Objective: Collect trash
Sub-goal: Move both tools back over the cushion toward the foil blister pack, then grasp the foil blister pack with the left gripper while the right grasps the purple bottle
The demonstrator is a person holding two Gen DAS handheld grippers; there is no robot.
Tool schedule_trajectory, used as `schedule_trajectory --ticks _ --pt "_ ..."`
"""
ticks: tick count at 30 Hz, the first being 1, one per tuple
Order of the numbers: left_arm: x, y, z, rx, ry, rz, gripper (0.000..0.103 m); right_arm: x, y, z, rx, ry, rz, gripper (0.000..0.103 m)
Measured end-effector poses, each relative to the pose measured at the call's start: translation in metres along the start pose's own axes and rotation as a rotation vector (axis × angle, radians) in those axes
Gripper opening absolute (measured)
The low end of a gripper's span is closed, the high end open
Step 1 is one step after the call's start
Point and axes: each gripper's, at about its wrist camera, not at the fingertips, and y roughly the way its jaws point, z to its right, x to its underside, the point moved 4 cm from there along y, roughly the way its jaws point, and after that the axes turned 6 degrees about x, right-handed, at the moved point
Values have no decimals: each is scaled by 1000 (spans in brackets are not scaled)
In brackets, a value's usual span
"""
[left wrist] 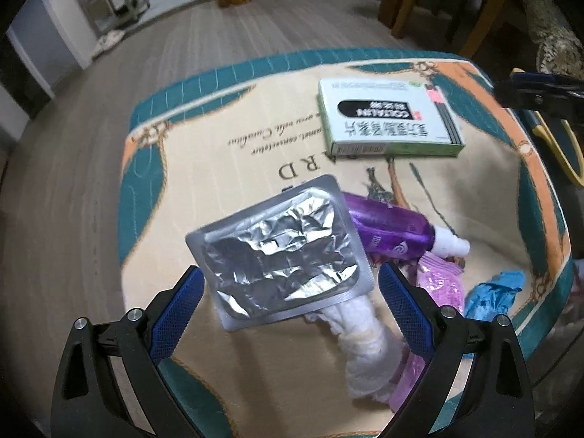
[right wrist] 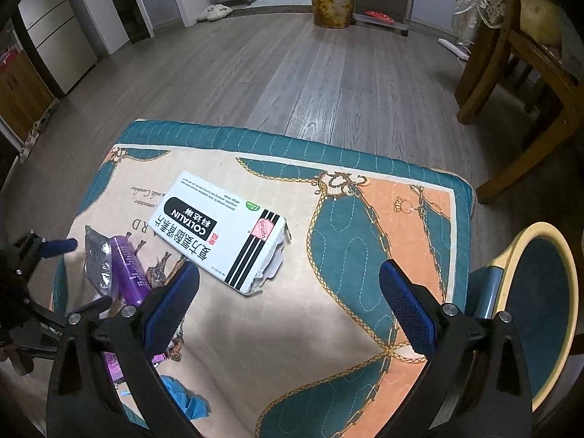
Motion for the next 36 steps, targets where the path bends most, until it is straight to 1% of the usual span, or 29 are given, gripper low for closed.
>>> schedule_trajectory --ticks 6,9,11,14,15,20,22,25,28,30,32,33,34,35,36 --pt "0 10 -13 49 -93 -40 96 1 3 3 3 2 -4 97" --pt "1 9 -19 66 -117 -36 95 1 3 1 2 -3 -5 97" --pt "1 5 -23 77 -136 -24 93 1 3 0 1 -8 -6 97" --pt "1 -1 -25 92 -143 -10 88 2 3 -3 2 -20 -5 97" --pt "0 -2 -24 96 -141 -9 84 3 4 -4 4 -24 -6 97" --pt "-4 -11 -22 106 -118 4 74 4 7 -5 11 -32 -14 97" --pt "-8 -15 -23 117 -117 18 66 4 7 -5 13 -32 -13 97" --pt "-14 -22 -25 108 -128 49 58 4 7 -5 13 -32 -13 97" --pt "-19 -25 -24 118 -142 63 58 4 7 -4 13 -36 -14 97" --pt "-23 -25 -22 113 -121 64 60 4 8 -5 13 -37 -15 97" --pt "-26 -28 -21 90 -86 66 70 4 8 -5 10 -35 -14 97" --pt "-26 -30 -21 86 -66 62 79 4 7 -5 7 -33 -14 97" --pt "-27 -31 -21 93 -39 49 83 4 7 -5 5 -32 -13 97" --pt "-26 -32 -20 97 -11 38 83 5 7 -4 2 -33 -14 97" --pt "-25 -32 -22 81 27 27 85 5 6 -4 -1 -36 -15 97"
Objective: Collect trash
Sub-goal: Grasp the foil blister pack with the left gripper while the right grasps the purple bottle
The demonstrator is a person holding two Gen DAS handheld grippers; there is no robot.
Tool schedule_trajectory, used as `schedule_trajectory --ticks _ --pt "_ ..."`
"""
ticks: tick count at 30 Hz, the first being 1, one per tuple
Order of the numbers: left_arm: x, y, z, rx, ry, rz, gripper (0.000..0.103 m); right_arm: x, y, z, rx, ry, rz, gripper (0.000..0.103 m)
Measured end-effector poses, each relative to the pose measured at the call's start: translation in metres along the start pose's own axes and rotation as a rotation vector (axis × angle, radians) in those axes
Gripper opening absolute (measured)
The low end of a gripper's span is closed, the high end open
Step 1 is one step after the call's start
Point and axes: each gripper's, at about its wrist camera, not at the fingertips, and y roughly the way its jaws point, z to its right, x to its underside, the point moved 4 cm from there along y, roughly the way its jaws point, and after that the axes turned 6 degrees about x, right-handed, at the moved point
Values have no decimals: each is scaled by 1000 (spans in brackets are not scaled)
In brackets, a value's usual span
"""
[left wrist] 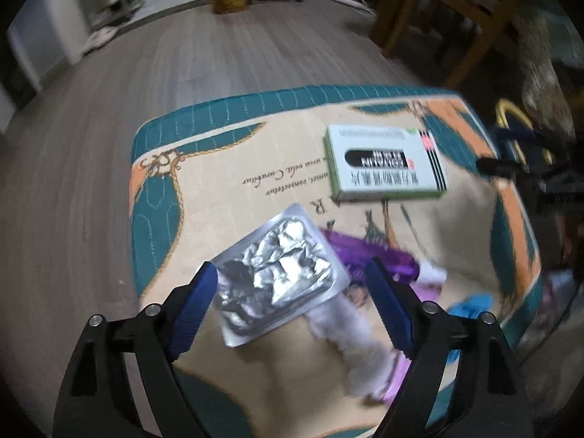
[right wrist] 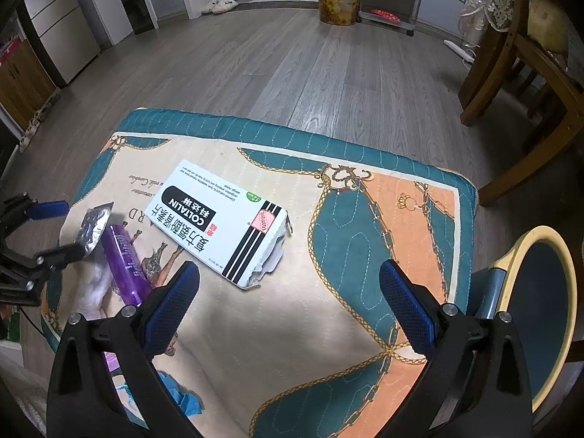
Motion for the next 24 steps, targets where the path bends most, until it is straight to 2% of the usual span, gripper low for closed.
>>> schedule_trajectory --ticks 4,11,14,15,16,17,18,19,24 --pt "6 -1 -12 -36 76 -20 92 2 -1 1 -4 -4 -3 97" --pt "16 23 0 -35 185 -102 92 4 0 1 -10 -9 -12 97" --pt "17 33 10 -72 237 -111 91 4 3 2 -5 -5 -16 97" --pt "17 35 13 -82 254 -109 84 4 4 2 -8 -1 -18 97" --pt "16 37 14 -86 263 -110 65 4 5 2 -10 0 -20 97" --pt "14 37 14 -111 265 -110 58 4 6 2 -10 -2 -22 97" --pt "12 35 12 -126 263 -97 46 5 6 1 -10 -6 -22 97" --pt "9 32 10 -124 256 -85 39 5 6 1 -12 -10 -21 97" --pt "-12 9 -4 -118 147 11 17 3 2 -11 -57 -31 2 97"
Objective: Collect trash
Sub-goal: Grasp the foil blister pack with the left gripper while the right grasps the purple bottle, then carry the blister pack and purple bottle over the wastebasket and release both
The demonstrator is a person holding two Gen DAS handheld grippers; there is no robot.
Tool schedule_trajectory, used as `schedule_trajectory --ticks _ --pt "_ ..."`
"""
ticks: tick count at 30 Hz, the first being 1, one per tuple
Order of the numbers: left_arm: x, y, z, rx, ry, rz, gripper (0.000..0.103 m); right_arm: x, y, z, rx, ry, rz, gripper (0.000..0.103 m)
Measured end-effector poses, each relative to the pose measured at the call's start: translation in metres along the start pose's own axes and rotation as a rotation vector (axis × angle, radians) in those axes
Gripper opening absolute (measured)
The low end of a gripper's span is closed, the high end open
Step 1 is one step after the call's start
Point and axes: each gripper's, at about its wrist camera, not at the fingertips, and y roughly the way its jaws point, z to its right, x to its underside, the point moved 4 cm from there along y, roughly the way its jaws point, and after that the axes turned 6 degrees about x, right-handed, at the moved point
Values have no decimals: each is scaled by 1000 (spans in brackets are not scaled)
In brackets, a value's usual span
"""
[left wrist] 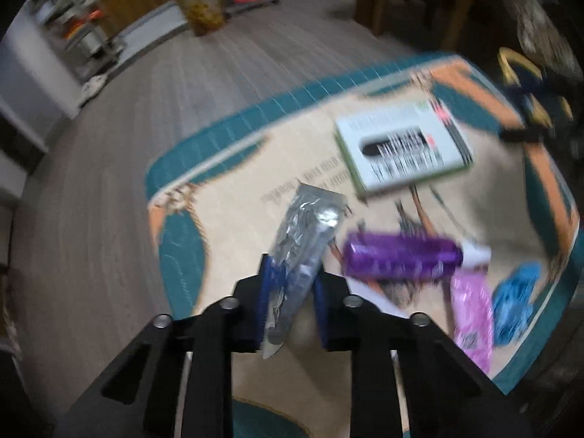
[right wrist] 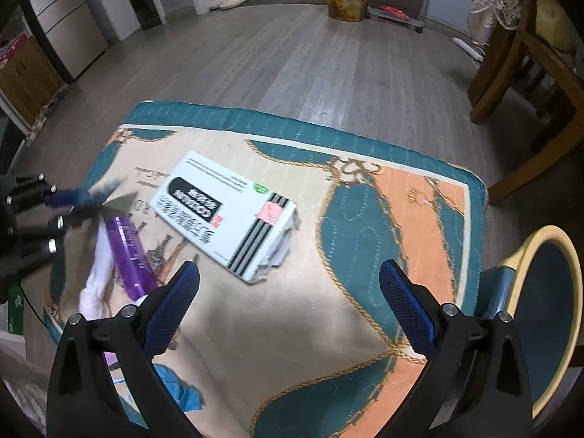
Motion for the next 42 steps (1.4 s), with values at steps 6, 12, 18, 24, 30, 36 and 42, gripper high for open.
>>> schedule_trajectory --ticks 6,12,18,24,30,36,42 --pt "-9 -12 -18 59 -178 20 13 -3 3 -51 -131 -63 18 81" --pt "-2 4 -24 49 -209 -37 13 1 18 -107 -220 -192 0 60" --pt "6 15 -31 43 -238 -60 16 8 37 -139 -200 -271 -36 54" --pt "4 17 -33 55 -252 -62 13 15 50 -148 -187 -320 -64 36" --pt "-4 6 -28 50 -220 -27 13 9 28 -134 -196 -287 -22 33" --pt "-21 -15 -21 42 -198 41 13 2 -8 -101 -187 -207 45 32" --pt "-51 -41 6 46 -152 133 13 -9 -47 -52 -174 -92 126 32"
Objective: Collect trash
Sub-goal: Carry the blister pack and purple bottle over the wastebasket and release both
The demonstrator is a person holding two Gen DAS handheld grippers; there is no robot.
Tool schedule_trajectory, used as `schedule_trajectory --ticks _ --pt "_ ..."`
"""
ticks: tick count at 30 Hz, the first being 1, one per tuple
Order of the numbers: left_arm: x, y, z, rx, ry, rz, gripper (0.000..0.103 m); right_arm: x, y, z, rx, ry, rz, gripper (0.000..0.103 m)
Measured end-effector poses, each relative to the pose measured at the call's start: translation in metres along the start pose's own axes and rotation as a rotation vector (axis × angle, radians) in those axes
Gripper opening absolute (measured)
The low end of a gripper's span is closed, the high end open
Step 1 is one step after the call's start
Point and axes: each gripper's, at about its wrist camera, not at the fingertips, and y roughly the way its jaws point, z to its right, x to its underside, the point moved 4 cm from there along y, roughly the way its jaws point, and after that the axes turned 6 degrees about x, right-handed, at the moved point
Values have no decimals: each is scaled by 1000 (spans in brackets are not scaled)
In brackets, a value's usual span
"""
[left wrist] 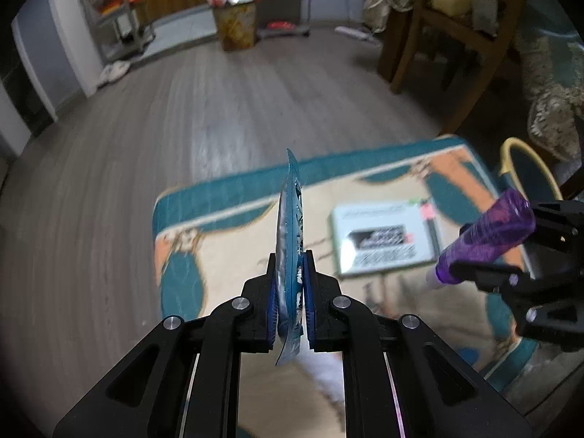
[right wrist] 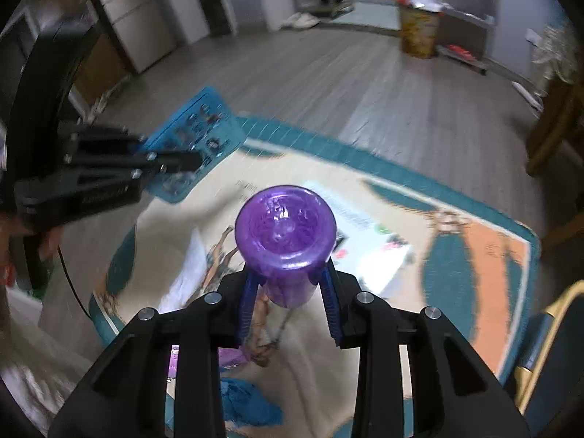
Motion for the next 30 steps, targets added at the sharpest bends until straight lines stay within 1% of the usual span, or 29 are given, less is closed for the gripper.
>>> schedule_trajectory --ticks 3,6,12,22,27,30 --pt "-13 -5 23 6 48 36 13 1 -24 21 20 30 28 32" --pt "-23 -5 49 28 84 57 13 3 -39 41 43 64 38 32" --pt "-40 7 99 72 147 67 13 17 -72 94 104 132 59 32" --pt "-58 31 177 141 226 61 13 46 -104 170 191 233 88 32" --pt "-67 43 226 189 270 61 13 67 -112 201 229 287 80 32" --pt "-68 49 246 208 289 58 13 79 -117 222 254 319 73 32"
